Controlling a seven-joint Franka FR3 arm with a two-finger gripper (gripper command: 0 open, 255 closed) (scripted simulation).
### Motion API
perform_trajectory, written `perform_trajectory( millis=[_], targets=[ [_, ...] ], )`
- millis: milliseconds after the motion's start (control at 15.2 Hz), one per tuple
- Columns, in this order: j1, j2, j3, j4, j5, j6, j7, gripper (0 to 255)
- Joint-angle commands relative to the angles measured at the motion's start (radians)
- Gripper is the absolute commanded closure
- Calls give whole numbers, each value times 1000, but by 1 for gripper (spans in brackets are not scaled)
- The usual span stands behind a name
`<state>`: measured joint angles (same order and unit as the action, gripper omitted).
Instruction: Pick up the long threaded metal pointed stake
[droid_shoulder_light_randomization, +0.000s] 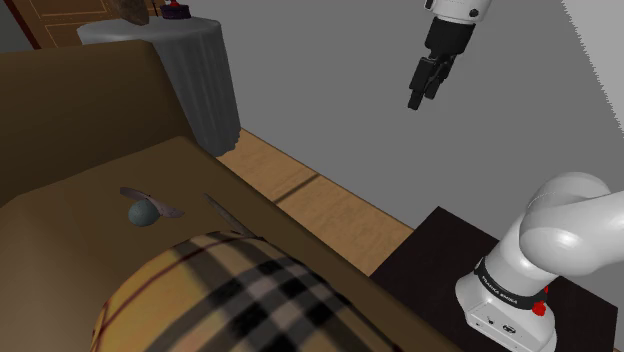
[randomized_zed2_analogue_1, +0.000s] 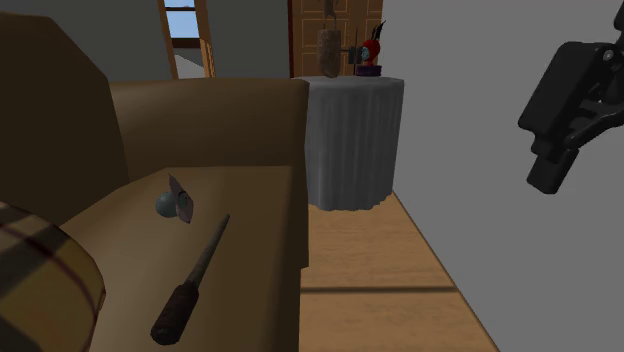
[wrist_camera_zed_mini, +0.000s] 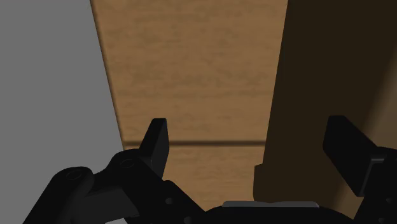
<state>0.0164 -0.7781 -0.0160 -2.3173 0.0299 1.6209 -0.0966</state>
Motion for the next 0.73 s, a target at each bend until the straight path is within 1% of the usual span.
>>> perform_trajectory(
  millis=[0, 330, 660],
  targets=[
    [0, 0, 0, 0, 0, 0, 0, 0],
    [34, 51, 90, -41, 63, 104, 96, 0],
    [66, 133, 182, -51, 116, 213, 190, 0]
  ],
)
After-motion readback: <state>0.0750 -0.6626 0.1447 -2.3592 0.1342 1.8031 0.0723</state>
